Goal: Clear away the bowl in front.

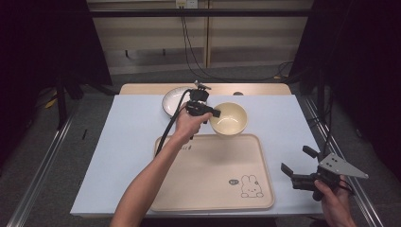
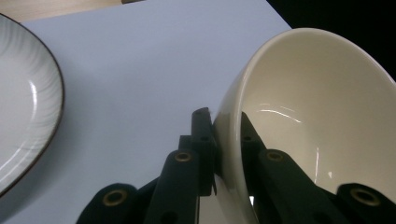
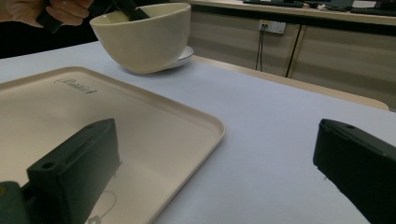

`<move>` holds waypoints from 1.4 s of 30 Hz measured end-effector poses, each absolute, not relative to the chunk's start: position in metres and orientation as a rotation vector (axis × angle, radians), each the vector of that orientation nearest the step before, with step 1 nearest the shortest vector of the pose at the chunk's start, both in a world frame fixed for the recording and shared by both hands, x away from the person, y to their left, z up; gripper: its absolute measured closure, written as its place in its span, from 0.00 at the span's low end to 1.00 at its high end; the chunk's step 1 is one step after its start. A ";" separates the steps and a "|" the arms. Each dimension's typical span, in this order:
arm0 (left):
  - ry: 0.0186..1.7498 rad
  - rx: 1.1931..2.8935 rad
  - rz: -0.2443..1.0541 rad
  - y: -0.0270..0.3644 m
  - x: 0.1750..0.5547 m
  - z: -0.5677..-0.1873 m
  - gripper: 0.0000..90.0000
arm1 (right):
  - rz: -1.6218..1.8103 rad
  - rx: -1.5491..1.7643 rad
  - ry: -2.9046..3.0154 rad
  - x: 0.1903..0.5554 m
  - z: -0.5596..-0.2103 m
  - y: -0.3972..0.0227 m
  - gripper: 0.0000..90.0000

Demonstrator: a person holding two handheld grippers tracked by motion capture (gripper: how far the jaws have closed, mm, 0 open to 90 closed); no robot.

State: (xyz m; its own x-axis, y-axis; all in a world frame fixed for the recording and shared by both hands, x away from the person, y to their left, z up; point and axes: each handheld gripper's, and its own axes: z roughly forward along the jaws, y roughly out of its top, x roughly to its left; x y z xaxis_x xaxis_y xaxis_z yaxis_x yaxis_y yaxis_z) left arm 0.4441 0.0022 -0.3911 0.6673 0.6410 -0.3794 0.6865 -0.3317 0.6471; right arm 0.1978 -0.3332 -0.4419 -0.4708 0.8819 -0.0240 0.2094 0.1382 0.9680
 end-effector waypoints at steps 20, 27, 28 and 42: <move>0.963 2.149 -0.125 -0.050 0.434 -0.412 0.92 | 1.361 1.050 1.788 0.198 -0.443 -0.333 0.00; 0.969 2.163 -0.138 -0.060 0.432 -0.425 0.92 | 1.361 1.045 1.790 0.198 -0.443 -0.333 0.00; 0.966 2.175 -0.143 -0.060 0.432 -0.426 0.92 | 1.364 1.049 1.789 0.198 -0.443 -0.333 0.00; 0.988 2.203 -0.156 -0.062 0.431 -0.444 0.92 | 1.364 1.049 1.796 0.198 -0.443 -0.332 0.00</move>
